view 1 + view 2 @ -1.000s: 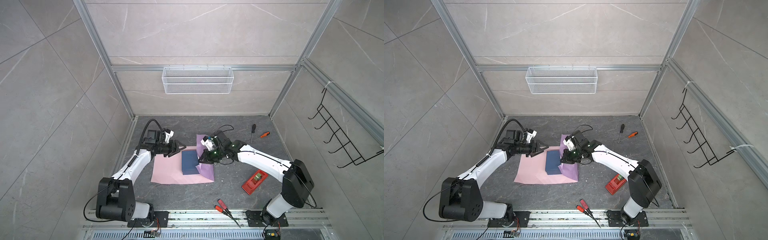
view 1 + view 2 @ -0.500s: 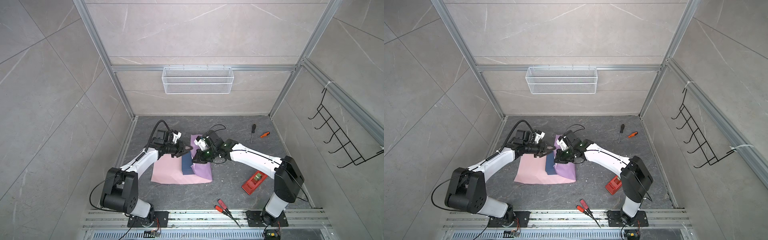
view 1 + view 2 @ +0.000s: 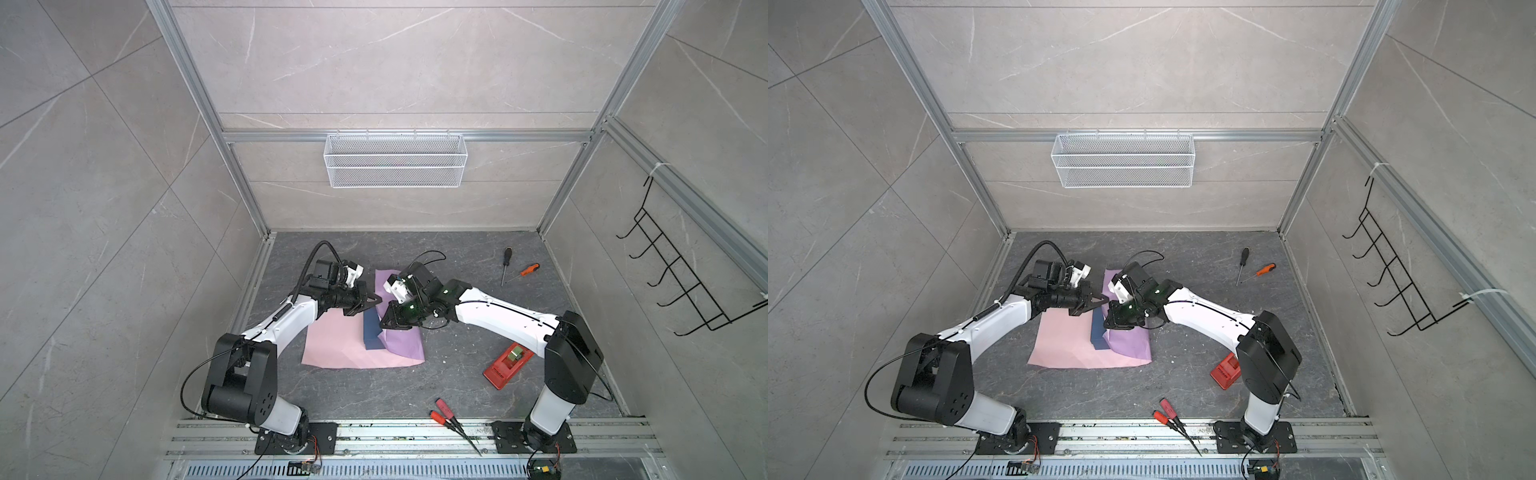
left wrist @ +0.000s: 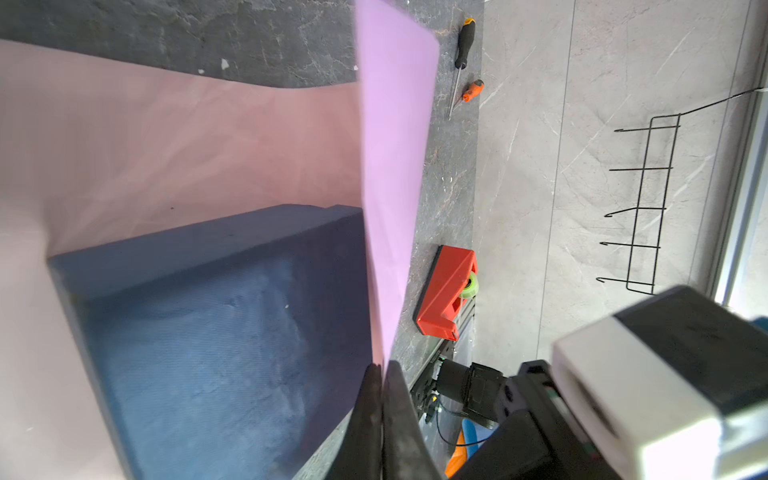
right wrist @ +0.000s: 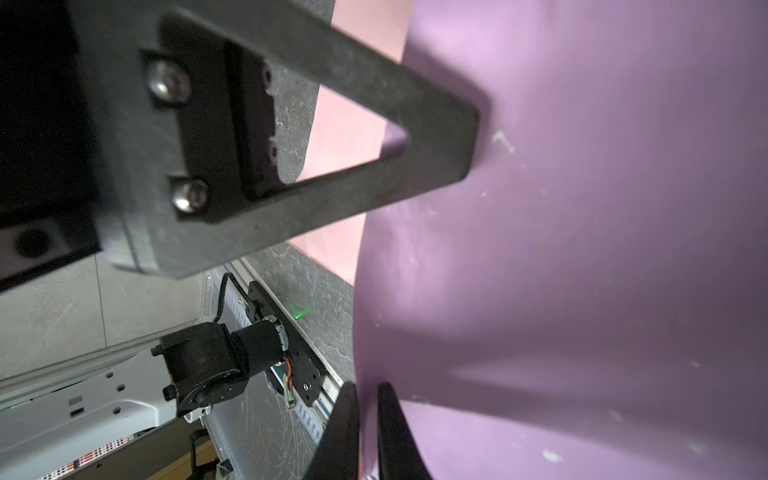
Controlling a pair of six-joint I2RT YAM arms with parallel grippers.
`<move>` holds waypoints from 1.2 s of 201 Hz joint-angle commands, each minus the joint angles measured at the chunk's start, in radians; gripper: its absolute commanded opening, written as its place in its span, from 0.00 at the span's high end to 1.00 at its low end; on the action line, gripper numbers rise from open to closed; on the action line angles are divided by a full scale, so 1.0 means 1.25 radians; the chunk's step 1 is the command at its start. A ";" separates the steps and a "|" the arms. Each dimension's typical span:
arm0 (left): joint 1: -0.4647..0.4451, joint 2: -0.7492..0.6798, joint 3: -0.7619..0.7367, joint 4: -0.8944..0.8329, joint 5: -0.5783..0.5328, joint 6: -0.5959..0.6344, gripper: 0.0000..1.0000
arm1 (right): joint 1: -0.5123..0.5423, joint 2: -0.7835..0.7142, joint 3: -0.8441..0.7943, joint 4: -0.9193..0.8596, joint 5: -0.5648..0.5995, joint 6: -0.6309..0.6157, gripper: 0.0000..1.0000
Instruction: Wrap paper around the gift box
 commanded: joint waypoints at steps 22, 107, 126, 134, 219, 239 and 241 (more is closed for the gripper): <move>0.042 -0.050 -0.008 -0.081 -0.046 0.122 1.00 | -0.025 -0.070 0.037 -0.068 0.061 -0.045 0.54; 0.093 -0.072 -0.058 -0.106 -0.090 0.186 1.00 | -0.137 -0.011 0.031 -0.087 0.105 -0.062 0.31; 0.094 -0.066 -0.065 -0.102 -0.098 0.198 1.00 | -0.136 0.025 0.036 -0.074 0.086 -0.066 0.29; 0.095 -0.063 -0.067 -0.102 -0.103 0.205 1.00 | -0.136 0.038 0.035 -0.067 0.079 -0.066 0.28; 0.098 -0.019 -0.092 -0.071 -0.174 0.246 1.00 | -0.128 0.071 -0.044 0.017 0.035 -0.030 0.27; 0.093 -0.006 -0.095 -0.065 -0.176 0.242 1.00 | -0.123 0.062 -0.076 0.045 0.026 -0.013 0.29; 0.092 -0.004 -0.095 -0.064 -0.176 0.242 1.00 | -0.122 0.062 -0.081 0.047 0.025 -0.011 0.29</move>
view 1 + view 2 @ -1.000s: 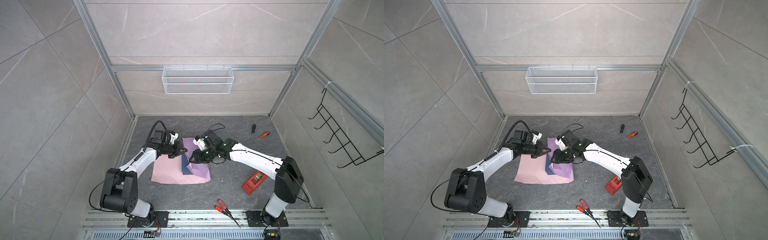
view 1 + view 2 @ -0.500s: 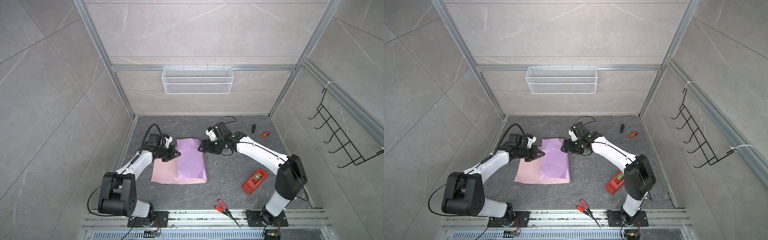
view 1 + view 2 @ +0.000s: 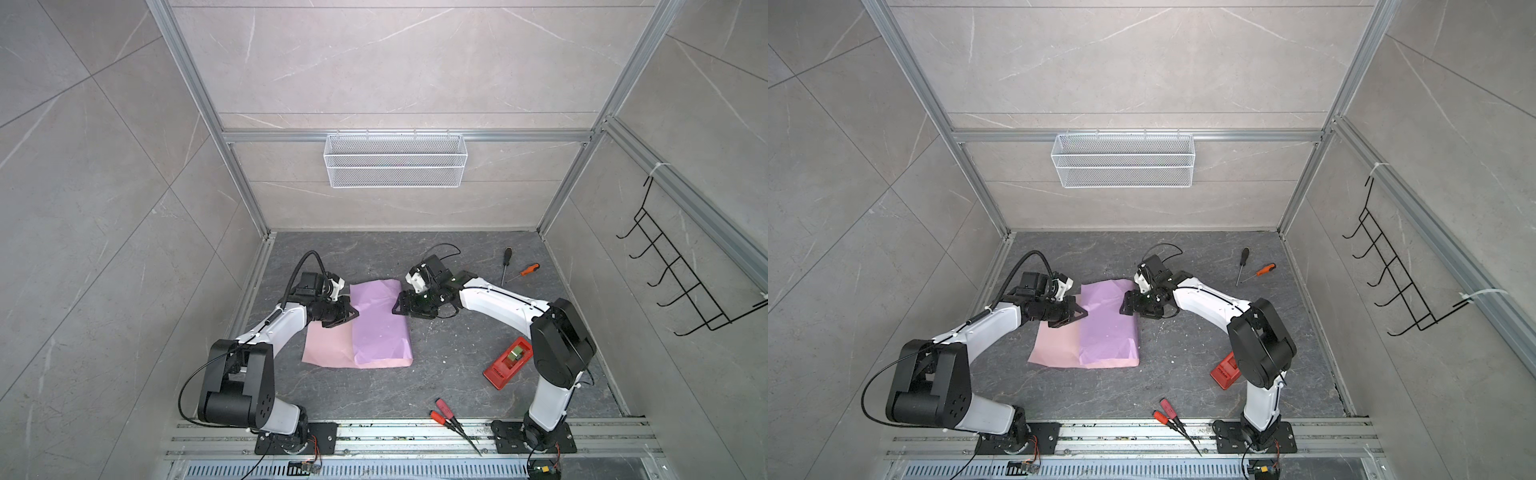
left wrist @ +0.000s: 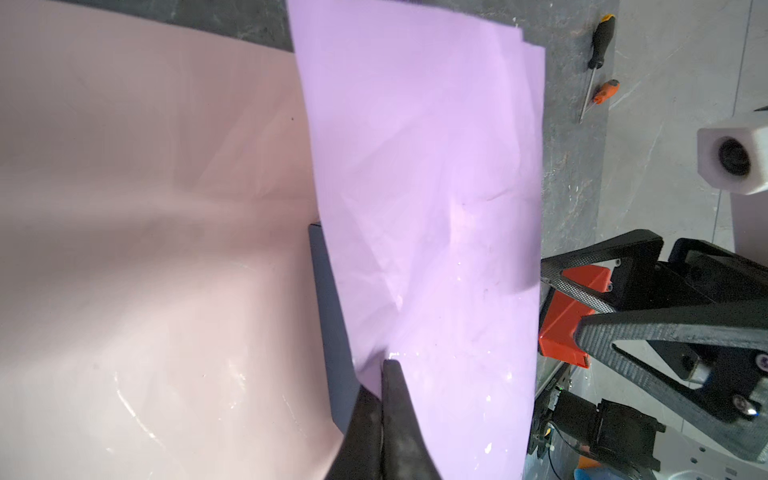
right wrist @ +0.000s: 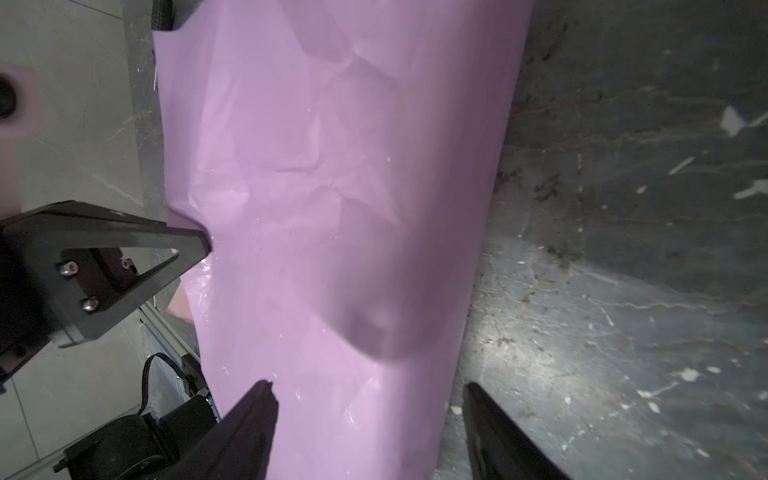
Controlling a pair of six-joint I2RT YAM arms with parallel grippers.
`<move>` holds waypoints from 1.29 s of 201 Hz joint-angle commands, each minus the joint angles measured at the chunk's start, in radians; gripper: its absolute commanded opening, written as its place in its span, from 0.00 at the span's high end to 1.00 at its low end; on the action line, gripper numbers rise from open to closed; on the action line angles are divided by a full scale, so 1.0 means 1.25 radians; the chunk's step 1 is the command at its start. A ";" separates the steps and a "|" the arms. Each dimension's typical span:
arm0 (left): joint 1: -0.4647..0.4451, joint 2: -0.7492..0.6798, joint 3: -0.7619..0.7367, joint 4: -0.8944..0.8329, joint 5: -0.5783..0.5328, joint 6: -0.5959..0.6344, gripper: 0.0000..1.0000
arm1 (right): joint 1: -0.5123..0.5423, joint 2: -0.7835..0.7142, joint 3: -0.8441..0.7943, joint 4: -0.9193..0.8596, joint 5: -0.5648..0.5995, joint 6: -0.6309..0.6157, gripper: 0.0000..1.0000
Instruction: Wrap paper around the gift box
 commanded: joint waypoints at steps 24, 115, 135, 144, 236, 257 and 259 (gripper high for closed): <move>-0.017 0.037 0.002 0.042 -0.018 0.003 1.00 | 0.018 0.000 -0.069 0.062 -0.030 0.040 0.34; -0.074 0.154 0.126 0.040 0.012 -0.052 1.00 | -0.036 -0.084 -0.146 0.005 0.066 0.063 0.43; -0.081 0.173 0.149 0.031 0.018 -0.056 1.00 | -0.035 -0.096 -0.149 0.007 0.045 0.064 0.42; -0.083 0.173 0.149 0.033 0.021 -0.055 1.00 | -0.035 -0.103 -0.160 0.026 0.032 0.076 0.42; -0.081 0.137 0.160 0.022 0.001 -0.048 1.00 | -0.034 -0.038 -0.164 0.022 0.034 0.075 0.43; -0.078 0.111 0.183 -0.008 -0.041 -0.039 0.88 | -0.034 -0.035 -0.183 0.012 0.049 0.065 0.44; -0.076 0.108 0.185 -0.011 -0.043 -0.039 0.86 | -0.034 -0.035 -0.185 0.010 0.051 0.064 0.44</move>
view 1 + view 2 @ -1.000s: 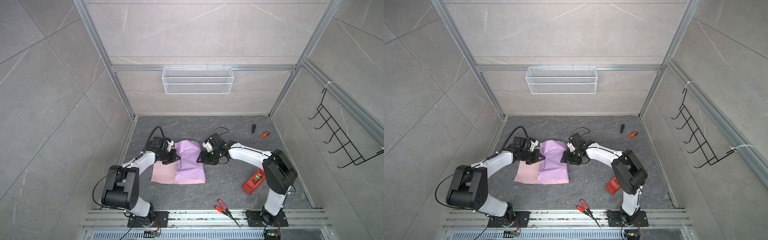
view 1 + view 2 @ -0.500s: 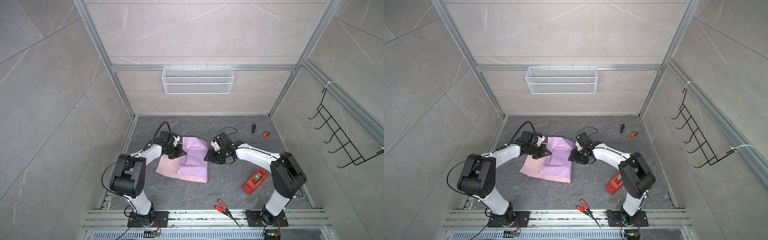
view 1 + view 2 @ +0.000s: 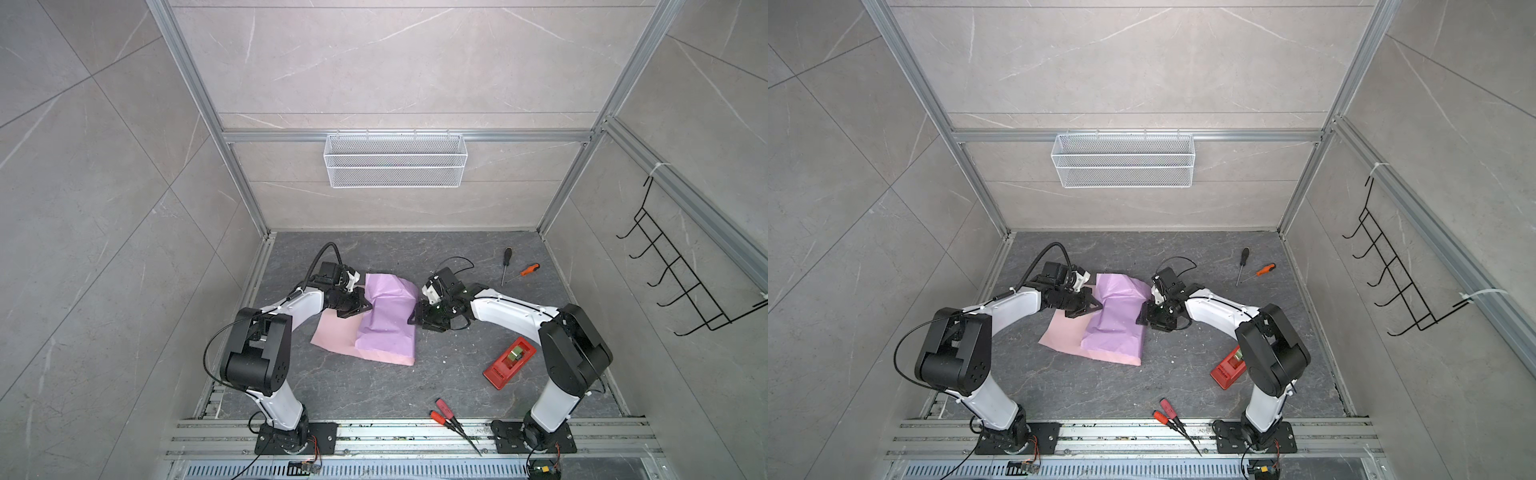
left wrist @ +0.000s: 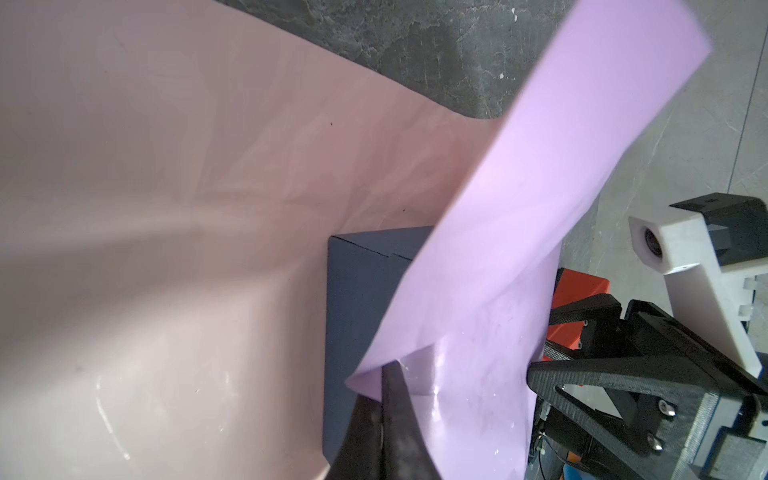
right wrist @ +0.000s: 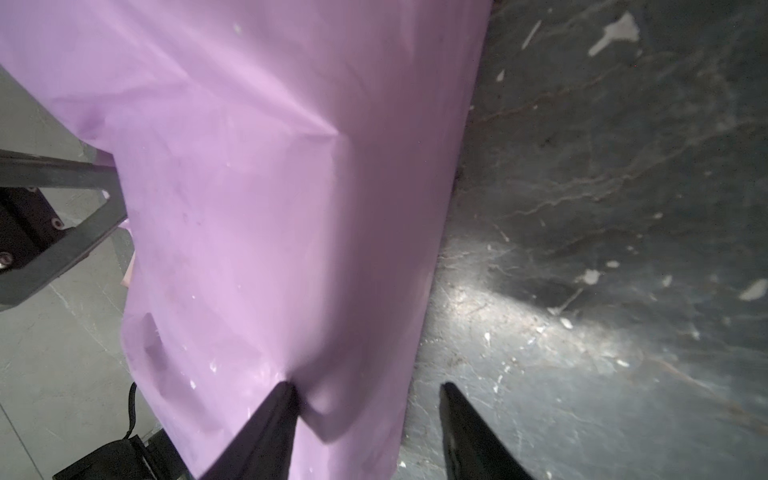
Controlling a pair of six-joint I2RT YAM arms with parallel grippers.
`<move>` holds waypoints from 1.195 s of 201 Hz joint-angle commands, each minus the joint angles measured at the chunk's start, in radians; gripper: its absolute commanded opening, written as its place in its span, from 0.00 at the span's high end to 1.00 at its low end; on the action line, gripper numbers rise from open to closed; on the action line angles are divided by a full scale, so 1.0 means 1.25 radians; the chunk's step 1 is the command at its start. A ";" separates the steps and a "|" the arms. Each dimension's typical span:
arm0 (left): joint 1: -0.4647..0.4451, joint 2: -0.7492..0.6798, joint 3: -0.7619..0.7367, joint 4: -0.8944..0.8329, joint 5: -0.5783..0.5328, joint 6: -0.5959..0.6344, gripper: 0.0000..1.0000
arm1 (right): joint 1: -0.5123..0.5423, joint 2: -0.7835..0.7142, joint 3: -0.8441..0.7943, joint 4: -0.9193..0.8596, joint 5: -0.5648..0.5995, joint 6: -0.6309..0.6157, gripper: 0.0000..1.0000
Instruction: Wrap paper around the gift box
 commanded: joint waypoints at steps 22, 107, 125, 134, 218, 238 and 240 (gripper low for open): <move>0.035 -0.096 0.064 -0.063 -0.035 -0.011 0.64 | 0.006 0.026 -0.033 -0.037 0.037 -0.014 0.44; 0.071 -0.191 -0.188 0.143 0.158 -0.175 0.17 | 0.006 0.017 -0.026 -0.037 0.040 -0.011 0.44; 0.059 -0.168 -0.185 0.147 0.164 -0.174 0.18 | 0.006 0.017 -0.026 -0.034 0.039 -0.011 0.45; 0.053 -0.150 -0.176 0.148 0.171 -0.174 0.18 | 0.005 0.018 -0.027 -0.034 0.040 -0.011 0.45; 0.015 -0.079 -0.140 0.137 0.191 -0.175 0.43 | 0.005 0.030 0.004 -0.044 0.042 -0.027 0.45; 0.003 -0.063 -0.127 0.133 0.197 -0.174 0.54 | 0.000 0.031 0.016 -0.053 0.041 -0.036 0.45; 0.002 -0.062 -0.126 0.133 0.198 -0.174 0.55 | -0.001 0.030 0.017 -0.053 0.041 -0.037 0.45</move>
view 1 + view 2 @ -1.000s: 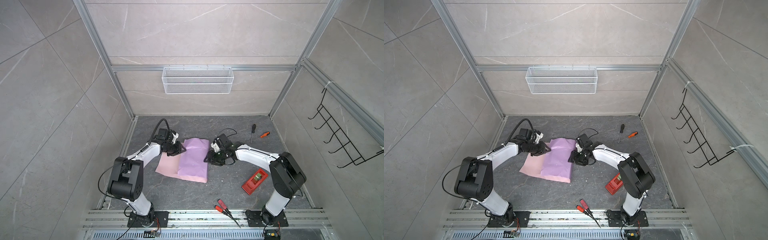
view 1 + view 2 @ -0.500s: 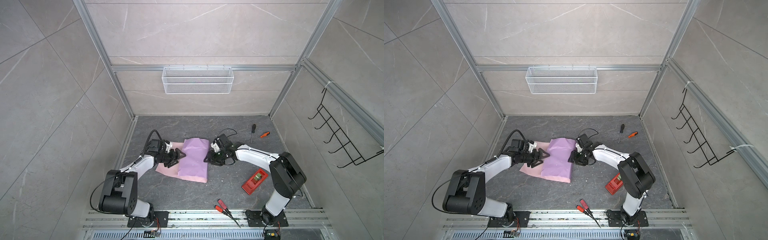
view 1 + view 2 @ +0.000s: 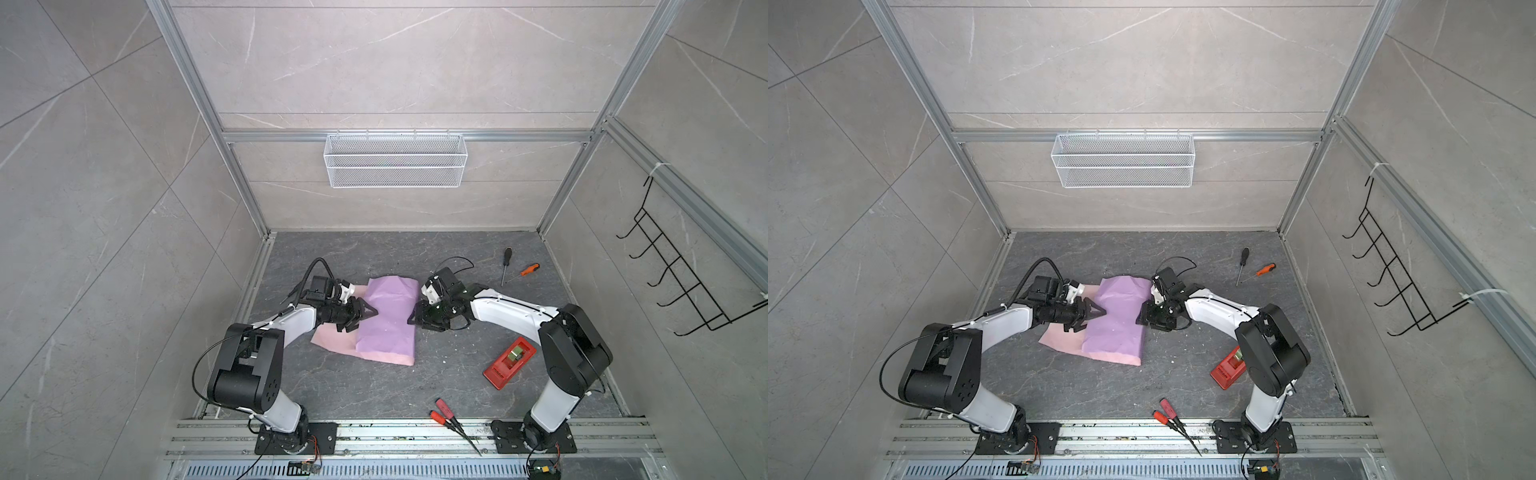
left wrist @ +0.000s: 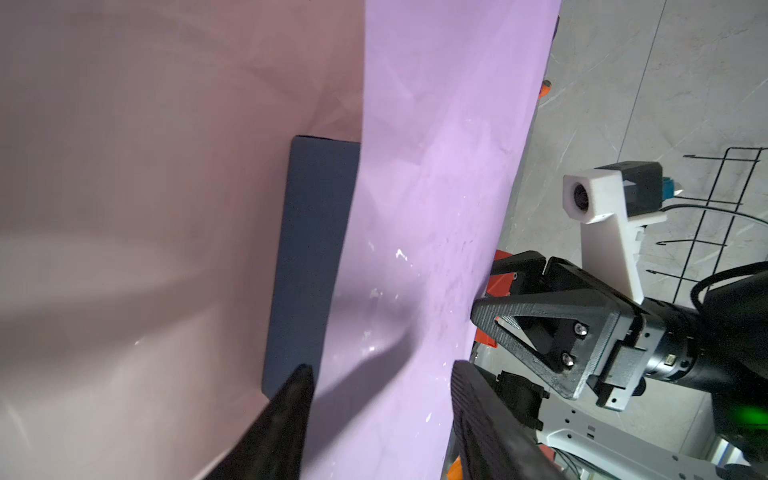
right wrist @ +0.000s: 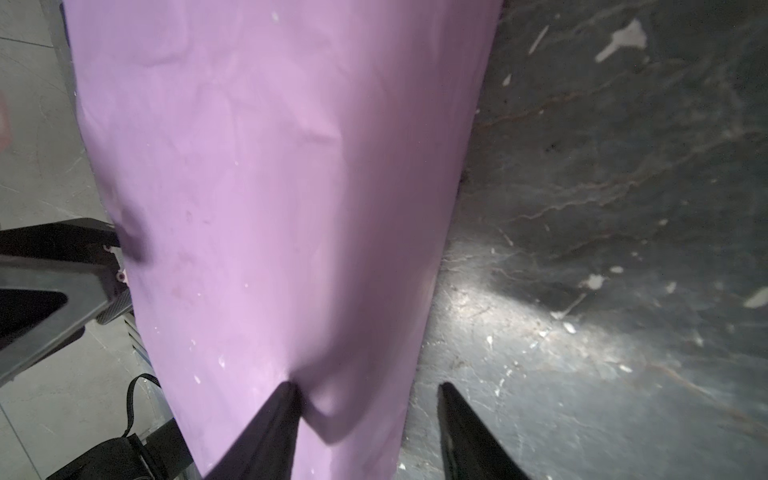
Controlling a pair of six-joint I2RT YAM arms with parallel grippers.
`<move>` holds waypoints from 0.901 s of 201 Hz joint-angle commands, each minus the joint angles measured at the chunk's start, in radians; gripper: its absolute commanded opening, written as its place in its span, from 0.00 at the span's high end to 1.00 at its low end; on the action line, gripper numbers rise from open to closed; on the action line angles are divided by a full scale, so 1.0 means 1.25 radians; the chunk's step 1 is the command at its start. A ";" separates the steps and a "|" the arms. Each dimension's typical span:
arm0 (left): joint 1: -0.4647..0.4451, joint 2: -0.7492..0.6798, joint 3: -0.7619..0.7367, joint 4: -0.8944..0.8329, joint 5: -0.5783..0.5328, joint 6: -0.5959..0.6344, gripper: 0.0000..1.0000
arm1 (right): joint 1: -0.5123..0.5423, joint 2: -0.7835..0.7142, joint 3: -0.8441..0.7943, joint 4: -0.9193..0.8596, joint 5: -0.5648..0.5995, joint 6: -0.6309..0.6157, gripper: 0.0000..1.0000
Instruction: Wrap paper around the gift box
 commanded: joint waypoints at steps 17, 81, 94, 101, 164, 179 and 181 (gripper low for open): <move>-0.025 0.025 0.045 0.007 0.036 -0.001 0.60 | -0.008 0.023 0.012 -0.056 0.039 -0.029 0.45; -0.027 0.015 0.054 -0.024 0.021 0.013 0.67 | -0.025 0.018 0.024 -0.068 0.030 -0.050 0.45; -0.017 0.005 0.047 -0.030 0.010 0.015 0.61 | -0.025 0.021 0.026 -0.069 0.028 -0.051 0.45; -0.010 0.001 0.047 -0.035 0.002 0.016 0.56 | -0.025 0.022 0.026 -0.069 0.026 -0.051 0.45; 0.024 -0.027 0.041 -0.049 -0.008 0.050 0.53 | -0.025 0.022 0.012 -0.061 0.024 -0.045 0.45; 0.026 -0.035 0.035 -0.047 -0.007 0.059 0.57 | -0.025 0.022 0.012 -0.062 0.024 -0.046 0.45; 0.027 -0.035 0.035 -0.047 -0.008 0.060 0.58 | -0.025 0.021 0.012 -0.062 0.024 -0.046 0.45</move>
